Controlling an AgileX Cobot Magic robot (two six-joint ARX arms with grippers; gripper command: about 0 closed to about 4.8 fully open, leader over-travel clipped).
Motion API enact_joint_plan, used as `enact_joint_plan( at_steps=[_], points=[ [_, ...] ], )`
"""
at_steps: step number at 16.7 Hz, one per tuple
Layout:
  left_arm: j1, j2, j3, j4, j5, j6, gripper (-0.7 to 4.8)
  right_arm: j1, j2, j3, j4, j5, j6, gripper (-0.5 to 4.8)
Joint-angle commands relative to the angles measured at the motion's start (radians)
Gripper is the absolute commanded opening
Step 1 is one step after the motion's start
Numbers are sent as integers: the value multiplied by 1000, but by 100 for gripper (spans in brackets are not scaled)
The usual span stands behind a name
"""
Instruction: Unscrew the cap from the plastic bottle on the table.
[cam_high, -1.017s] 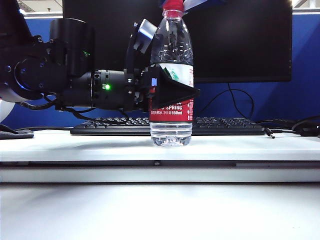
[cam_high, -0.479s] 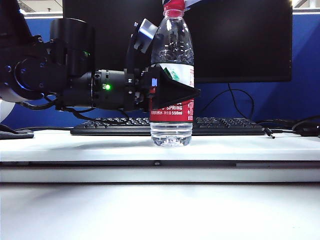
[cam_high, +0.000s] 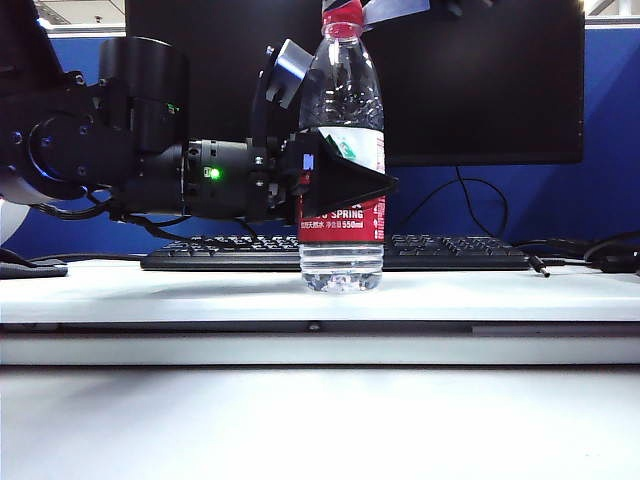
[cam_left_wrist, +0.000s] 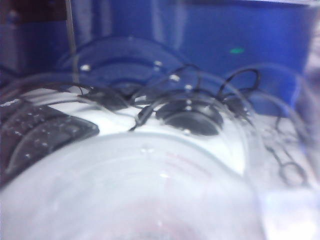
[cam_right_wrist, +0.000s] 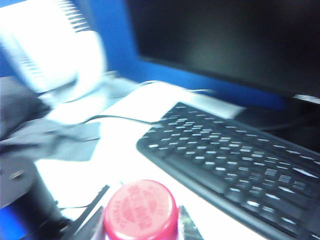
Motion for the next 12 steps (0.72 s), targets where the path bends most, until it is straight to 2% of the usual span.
enact_joint_plan(
  at_steps=[1, 5, 12],
  points=[
    [-3, 6, -3, -27, 10, 11, 272, -85, 0, 3, -19, -278, 2, 167],
    [-3, 6, -3, -27, 10, 11, 272, -166, 3, 3, -25, -478, -38, 167],
    [-3, 6, -3, -27, 9, 11, 272, -217, 37, 3, -8, -537, -106, 168]
  ],
)
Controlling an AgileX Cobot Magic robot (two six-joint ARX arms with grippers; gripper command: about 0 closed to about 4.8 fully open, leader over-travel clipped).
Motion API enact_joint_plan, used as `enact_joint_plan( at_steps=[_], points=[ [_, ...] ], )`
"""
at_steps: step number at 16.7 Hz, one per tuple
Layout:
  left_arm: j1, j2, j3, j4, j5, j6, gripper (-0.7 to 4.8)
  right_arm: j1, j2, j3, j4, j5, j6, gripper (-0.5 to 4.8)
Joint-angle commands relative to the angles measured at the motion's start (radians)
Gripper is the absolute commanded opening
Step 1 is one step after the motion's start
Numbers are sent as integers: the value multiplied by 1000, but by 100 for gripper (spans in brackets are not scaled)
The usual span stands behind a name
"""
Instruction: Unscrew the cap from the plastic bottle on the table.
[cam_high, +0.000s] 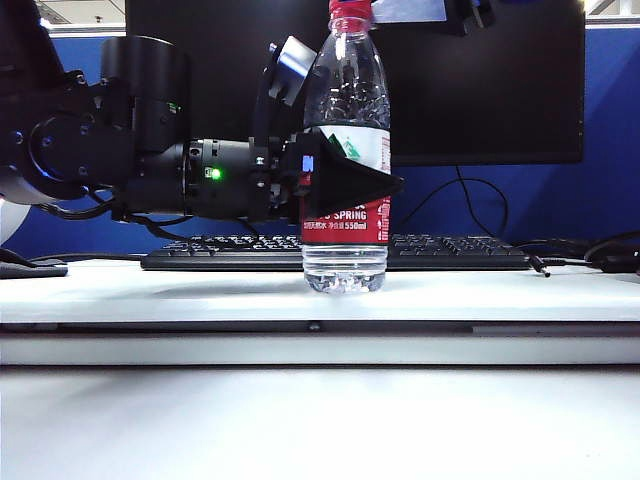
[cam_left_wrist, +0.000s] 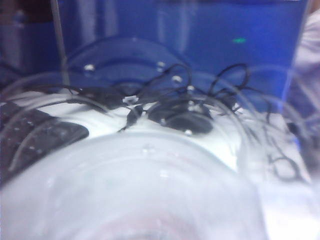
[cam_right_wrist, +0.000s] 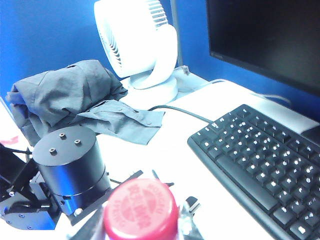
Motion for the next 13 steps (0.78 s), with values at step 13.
enact_joint_plan(
  at_steps=[13],
  points=[
    [0, 6, -3, -29, -3, -8, 272, 169, -129, 5, -69, 393, 165, 244]
  ],
)
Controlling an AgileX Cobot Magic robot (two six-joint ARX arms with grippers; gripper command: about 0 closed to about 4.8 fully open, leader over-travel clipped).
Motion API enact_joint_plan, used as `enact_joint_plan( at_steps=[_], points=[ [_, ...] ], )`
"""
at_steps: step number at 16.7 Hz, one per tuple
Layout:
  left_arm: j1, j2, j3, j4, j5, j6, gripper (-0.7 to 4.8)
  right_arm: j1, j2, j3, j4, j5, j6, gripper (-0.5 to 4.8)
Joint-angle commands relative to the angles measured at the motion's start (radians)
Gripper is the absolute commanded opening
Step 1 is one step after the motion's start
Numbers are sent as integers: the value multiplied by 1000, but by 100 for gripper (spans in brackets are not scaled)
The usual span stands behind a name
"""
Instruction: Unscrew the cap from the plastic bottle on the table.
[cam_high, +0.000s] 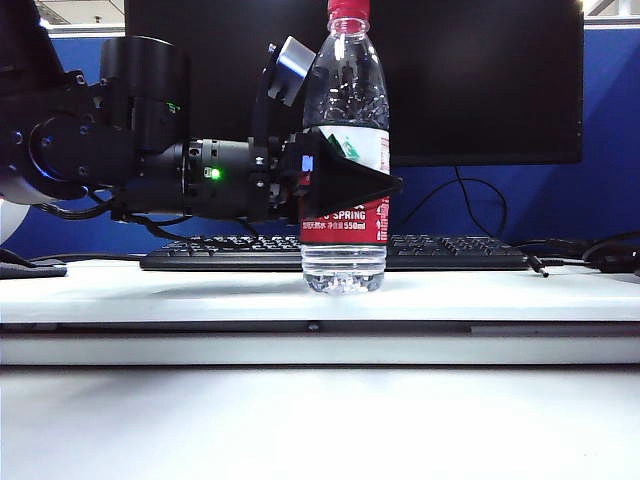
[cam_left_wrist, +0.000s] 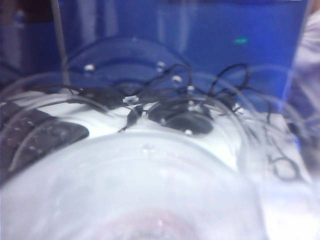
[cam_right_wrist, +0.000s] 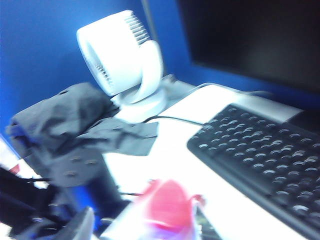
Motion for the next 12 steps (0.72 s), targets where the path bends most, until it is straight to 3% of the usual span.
enact_joint_plan(
  at_steps=[1, 3, 5, 6, 12],
  points=[
    [0, 6, -3, -29, -3, -6, 272, 124, -3, 5, 4, 308, 0, 244],
    [0, 6, -3, -29, -3, -6, 272, 278, -2, 5, 10, 680, -10, 248],
    [-1, 6, -3, -29, -2, -9, 272, 356, 9, 5, 25, 874, -12, 255],
    [-1, 6, -3, -29, -2, -9, 272, 377, 21, 5, 28, 921, -11, 267],
    [-8, 6, -3, -30, 21, -10, 272, 386, 95, 5, 97, 934, 24, 276]
  ],
)
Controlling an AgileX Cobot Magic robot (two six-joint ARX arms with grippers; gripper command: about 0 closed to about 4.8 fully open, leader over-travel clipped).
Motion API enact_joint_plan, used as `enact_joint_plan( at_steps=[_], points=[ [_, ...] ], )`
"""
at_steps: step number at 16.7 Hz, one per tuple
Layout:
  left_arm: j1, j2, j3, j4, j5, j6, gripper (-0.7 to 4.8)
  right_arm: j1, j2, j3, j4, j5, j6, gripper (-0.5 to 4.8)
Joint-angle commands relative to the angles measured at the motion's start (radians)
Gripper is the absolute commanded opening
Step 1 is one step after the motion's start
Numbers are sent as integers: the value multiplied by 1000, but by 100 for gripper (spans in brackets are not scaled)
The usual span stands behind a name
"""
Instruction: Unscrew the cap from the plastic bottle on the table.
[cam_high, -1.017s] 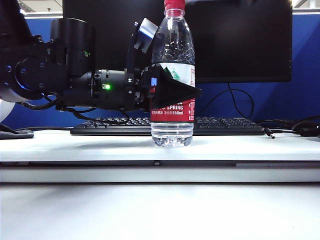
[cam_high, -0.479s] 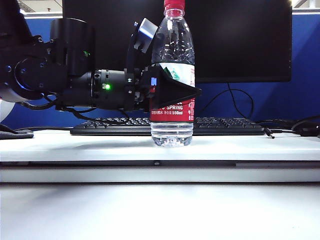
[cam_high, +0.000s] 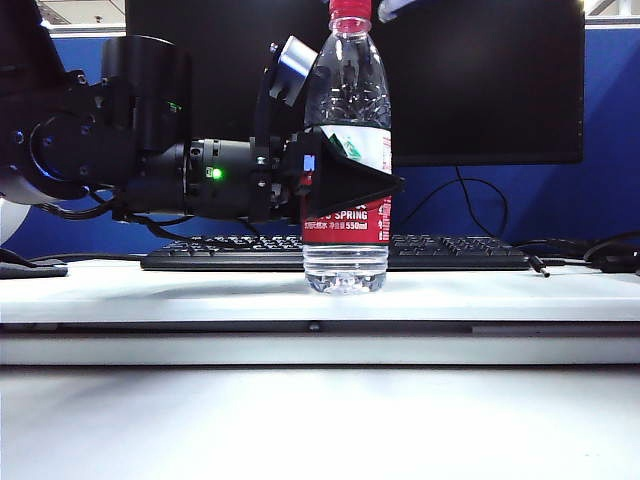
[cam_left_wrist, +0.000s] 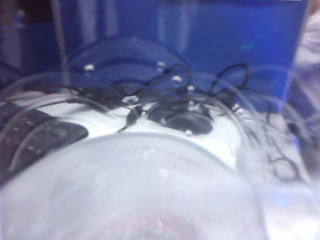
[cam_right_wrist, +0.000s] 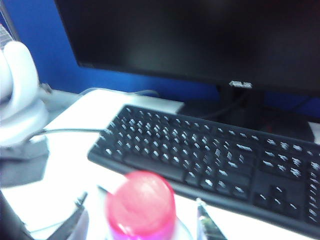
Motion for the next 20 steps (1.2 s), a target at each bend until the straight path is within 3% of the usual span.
enact_joint_plan(
  at_steps=[1, 4, 6, 16, 20],
  points=[
    [-2, 6, -3, -30, 14, -7, 272, 2, 12, 6, 61, 5, 6, 276],
    [-2, 6, -3, -29, 13, -7, 272, 1, 27, 6, 61, 6, 11, 269],
    [-2, 6, -3, -30, 14, -7, 272, 1, 33, 6, 72, 6, 13, 207],
    [-2, 6, -3, -30, 14, -7, 272, -8, 29, 6, 59, 4, -20, 133],
    [-2, 6, -3, -30, 14, -7, 272, -98, 11, 6, -7, -200, -39, 116]
  ],
)
